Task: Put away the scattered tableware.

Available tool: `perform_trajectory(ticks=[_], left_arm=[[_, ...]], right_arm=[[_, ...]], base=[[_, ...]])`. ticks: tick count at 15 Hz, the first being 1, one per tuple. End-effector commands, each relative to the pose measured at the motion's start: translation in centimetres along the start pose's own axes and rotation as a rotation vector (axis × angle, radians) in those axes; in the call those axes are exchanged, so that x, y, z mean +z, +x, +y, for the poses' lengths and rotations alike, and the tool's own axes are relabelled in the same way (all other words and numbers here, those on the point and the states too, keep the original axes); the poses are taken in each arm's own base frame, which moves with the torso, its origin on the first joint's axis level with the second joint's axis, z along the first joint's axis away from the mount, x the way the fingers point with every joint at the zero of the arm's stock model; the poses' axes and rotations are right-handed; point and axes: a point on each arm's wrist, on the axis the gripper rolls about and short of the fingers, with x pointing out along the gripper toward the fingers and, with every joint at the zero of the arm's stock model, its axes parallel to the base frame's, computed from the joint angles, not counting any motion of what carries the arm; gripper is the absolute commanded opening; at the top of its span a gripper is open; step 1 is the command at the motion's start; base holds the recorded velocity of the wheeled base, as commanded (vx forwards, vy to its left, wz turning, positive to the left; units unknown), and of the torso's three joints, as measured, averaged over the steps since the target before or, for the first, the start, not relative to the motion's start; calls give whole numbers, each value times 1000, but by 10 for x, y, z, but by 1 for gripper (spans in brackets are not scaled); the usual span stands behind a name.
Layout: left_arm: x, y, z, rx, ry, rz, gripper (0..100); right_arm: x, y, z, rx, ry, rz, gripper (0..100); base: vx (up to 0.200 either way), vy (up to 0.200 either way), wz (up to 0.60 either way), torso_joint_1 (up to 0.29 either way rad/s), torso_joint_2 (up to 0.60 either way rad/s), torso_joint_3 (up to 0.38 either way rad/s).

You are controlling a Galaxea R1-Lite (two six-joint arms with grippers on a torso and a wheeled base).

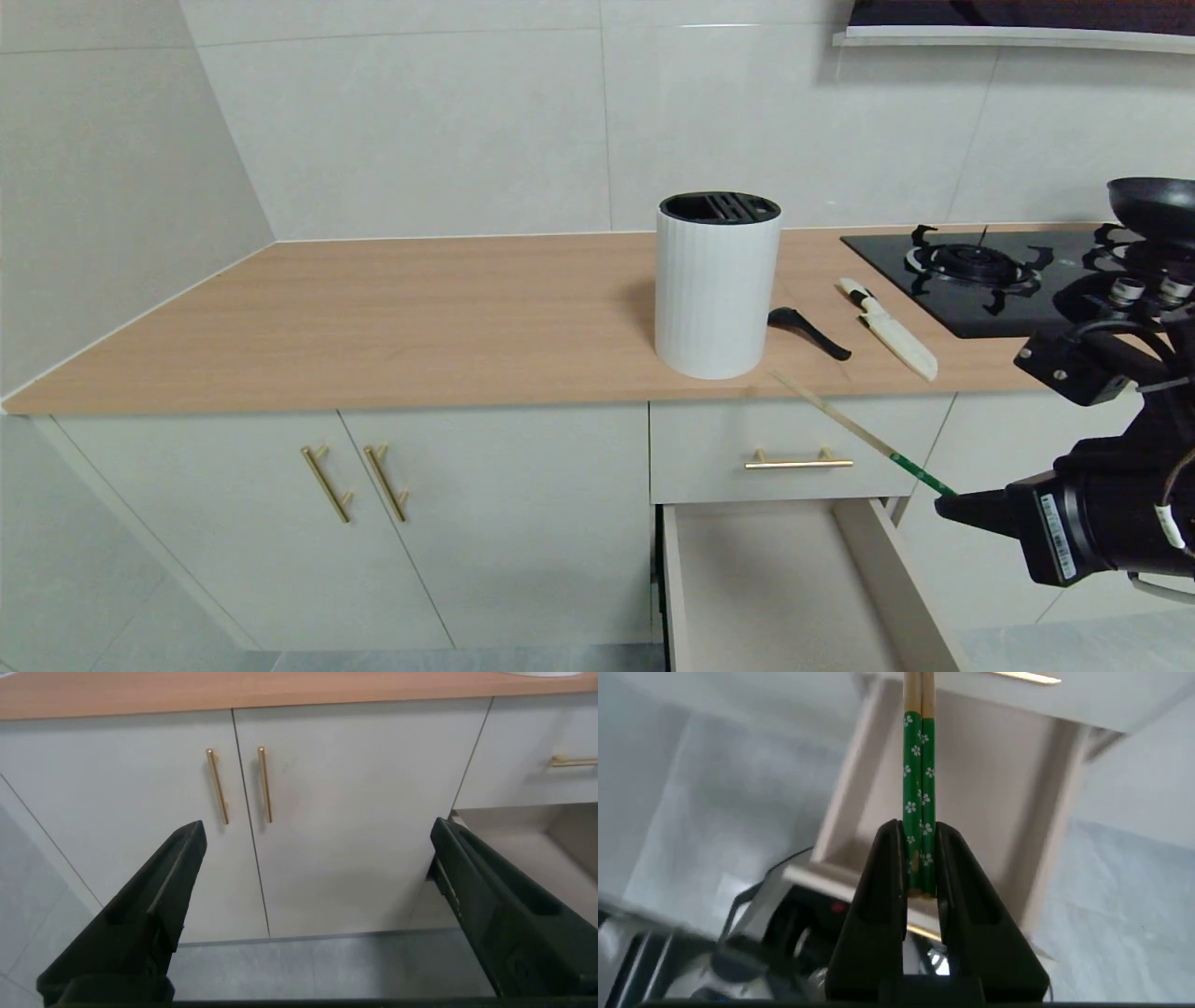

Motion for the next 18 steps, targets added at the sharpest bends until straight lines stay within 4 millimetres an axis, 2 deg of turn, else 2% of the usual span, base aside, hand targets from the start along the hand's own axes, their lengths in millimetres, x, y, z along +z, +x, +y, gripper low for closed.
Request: perform_trajectory(ticks=[1, 5, 13, 18], left_arm=[[0, 0, 0, 0, 0, 2, 100], [0, 0, 0, 0, 0, 0, 100], [0, 0, 0, -1, 0, 0, 100], [0, 0, 0, 0, 0, 0, 100]], right_arm=[[-4, 0, 4, 51, -19, 17, 0], [-12, 6, 3, 51, -73, 52, 0], [-14, 18, 3, 44, -73, 93, 0], [-14, 19, 3, 42, -79, 97, 0]], base=[[0, 0, 0, 0, 0, 0], [0, 0, 0, 0, 0, 0], [0, 0, 0, 0, 0, 0], [0, 0, 0, -153, 368, 220]])
